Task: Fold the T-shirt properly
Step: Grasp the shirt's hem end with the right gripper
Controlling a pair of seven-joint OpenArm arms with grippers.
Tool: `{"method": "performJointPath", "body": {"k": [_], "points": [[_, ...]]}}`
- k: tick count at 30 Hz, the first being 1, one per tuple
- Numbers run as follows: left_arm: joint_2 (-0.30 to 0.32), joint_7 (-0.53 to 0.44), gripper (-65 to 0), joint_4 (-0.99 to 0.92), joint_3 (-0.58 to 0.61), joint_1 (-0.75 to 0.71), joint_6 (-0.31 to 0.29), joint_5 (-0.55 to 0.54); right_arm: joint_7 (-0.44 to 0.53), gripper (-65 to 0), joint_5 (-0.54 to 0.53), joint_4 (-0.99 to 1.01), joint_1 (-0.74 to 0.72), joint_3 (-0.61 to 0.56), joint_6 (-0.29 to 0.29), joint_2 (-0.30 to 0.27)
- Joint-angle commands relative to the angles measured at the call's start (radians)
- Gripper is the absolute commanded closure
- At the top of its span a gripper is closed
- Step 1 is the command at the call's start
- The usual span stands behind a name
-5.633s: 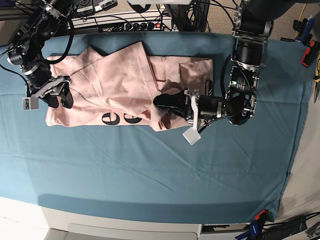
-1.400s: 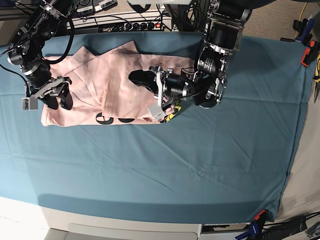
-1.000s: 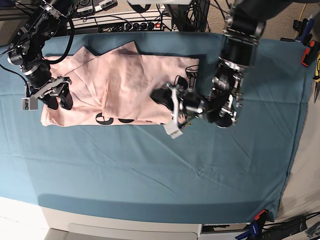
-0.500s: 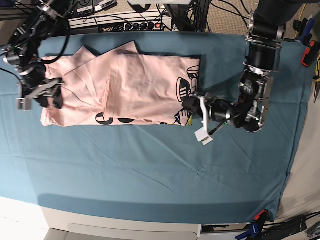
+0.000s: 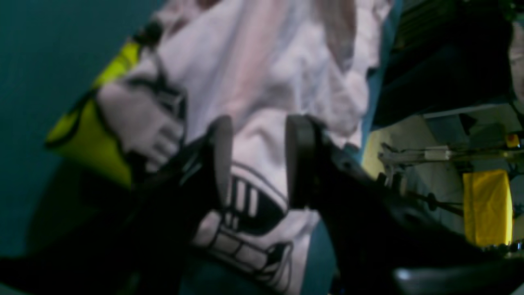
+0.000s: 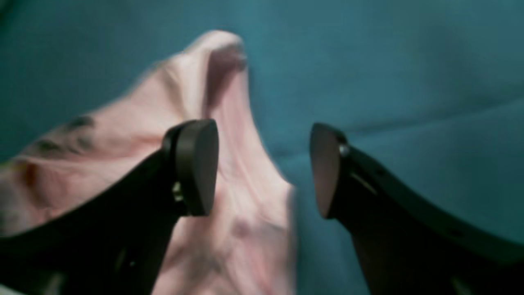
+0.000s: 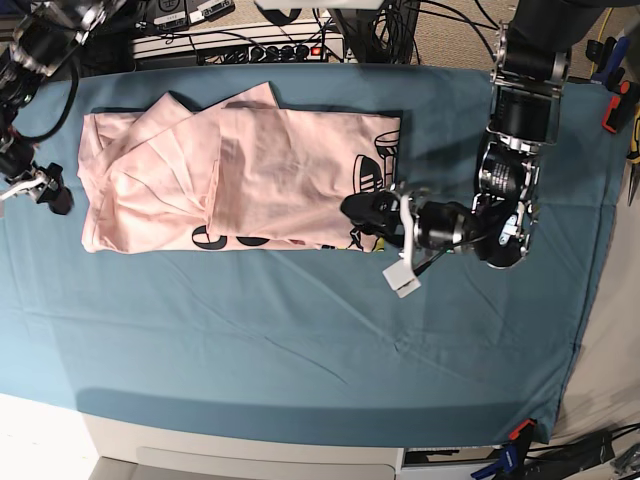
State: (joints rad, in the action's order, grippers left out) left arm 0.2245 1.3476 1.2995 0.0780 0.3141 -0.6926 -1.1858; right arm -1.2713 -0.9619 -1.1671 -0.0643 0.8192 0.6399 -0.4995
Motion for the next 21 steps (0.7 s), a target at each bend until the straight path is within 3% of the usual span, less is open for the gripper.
{"method": "performJointPath", "body": {"k": [1, 8, 15, 21], "points": [[0.000, -0.009, -23.3, 0.030, -0.005, 0.031, -0.006, -0.030, -0.016, -35.5, -0.038, 0.043, -0.039, 0.005, 0.016, -0.035], [-0.018, -0.010, -23.3, 0.056, -0.005, 0.033, -0.006, -0.031, -0.040, -35.5, -0.062, 0.363, -0.122, -0.115, 0.058, -0.055], [-0.030, -0.010, -23.3, 0.056, -0.005, 0.033, -0.006, -0.030, -0.041, -35.4, -0.063, 0.374, -0.121, -0.290, 0.058, -0.055], [-0.030, -0.009, -23.3, 0.056, -0.005, 0.033, -0.006, -0.030, -0.058, -35.4, -0.063, 0.373, -0.121, -0.307, 0.058, -0.055]]}}
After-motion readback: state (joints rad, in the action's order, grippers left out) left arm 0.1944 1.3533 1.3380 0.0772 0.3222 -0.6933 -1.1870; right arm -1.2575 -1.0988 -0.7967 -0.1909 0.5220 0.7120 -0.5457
